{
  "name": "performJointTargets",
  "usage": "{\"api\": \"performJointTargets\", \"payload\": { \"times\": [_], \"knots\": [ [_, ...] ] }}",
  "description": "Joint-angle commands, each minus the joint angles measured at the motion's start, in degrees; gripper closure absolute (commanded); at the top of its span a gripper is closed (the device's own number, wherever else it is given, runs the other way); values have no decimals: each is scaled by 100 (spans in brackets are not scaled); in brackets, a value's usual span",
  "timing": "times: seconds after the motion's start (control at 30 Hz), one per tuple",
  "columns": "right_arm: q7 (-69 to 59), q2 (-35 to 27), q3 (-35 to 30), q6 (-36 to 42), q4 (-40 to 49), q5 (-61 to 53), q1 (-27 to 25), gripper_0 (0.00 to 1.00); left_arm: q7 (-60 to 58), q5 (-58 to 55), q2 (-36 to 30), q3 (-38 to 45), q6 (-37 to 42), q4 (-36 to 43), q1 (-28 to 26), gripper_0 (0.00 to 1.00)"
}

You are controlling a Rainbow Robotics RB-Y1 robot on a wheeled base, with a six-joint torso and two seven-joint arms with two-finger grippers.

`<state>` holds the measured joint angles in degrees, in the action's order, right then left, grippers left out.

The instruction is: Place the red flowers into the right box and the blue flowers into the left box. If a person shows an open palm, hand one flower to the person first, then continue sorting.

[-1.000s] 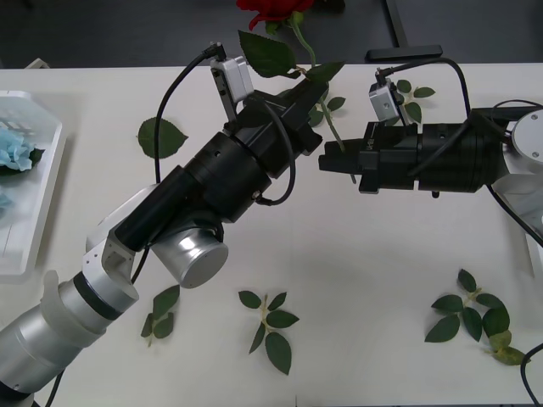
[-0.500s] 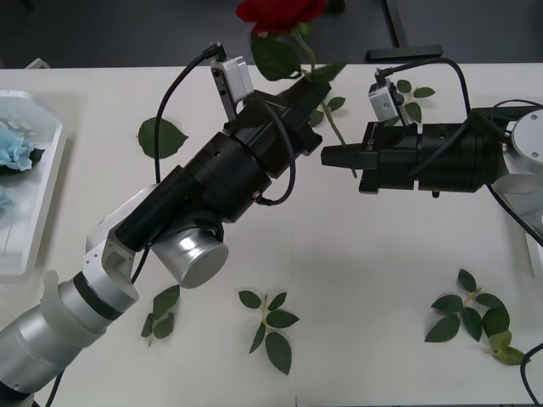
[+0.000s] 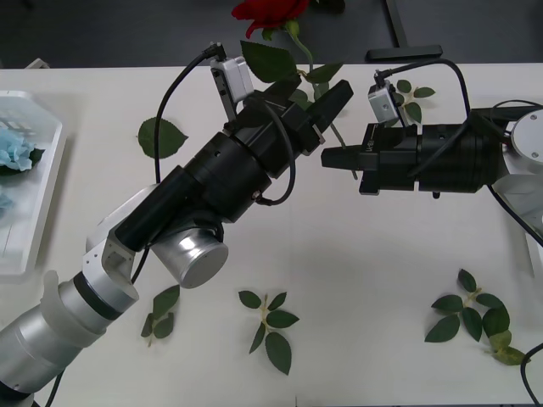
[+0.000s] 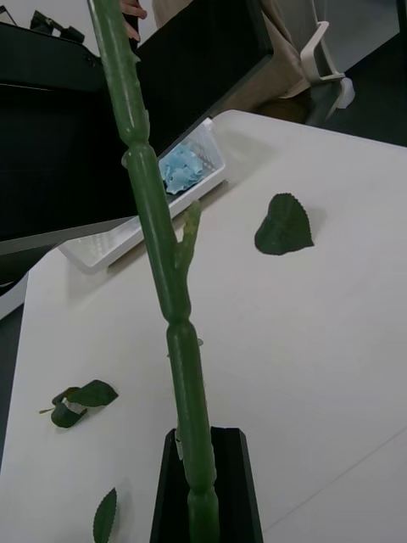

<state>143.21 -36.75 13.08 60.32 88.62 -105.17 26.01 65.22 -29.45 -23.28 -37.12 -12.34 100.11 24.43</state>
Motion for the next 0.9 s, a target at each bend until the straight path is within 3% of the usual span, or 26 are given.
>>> {"api": "performJointTargets", "payload": {
  "times": [0.03,0.27,0.43,0.53,0.7,0.77,0.9],
  "knots": [
    [-355,-218,-148,85,50,198,203,100,-326,-44,157,-67,-102,246,-70,0],
    [-1409,-772,-174,147,6,761,168,100,-343,-88,183,-76,-120,202,-105,0],
    [-2236,-1185,-684,876,-539,998,177,100,-361,-158,25,161,-58,369,-43,0],
    [-2605,-1405,-1229,1491,-1207,1139,177,100,-405,-246,-256,522,865,905,-52,0],
    [-2657,-1967,-1906,2001,-2191,2176,185,100,-941,-782,-951,1902,4222,2522,-105,0],
    [-2684,-2170,-2046,2010,-2543,2554,185,100,-1240,-1125,-1188,2376,5180,2882,-105,0],
    [-2693,-2600,-2160,2028,-3237,2958,185,100,-1486,-1837,-1698,3000,6252,3173,-193,0]
  ]
}}
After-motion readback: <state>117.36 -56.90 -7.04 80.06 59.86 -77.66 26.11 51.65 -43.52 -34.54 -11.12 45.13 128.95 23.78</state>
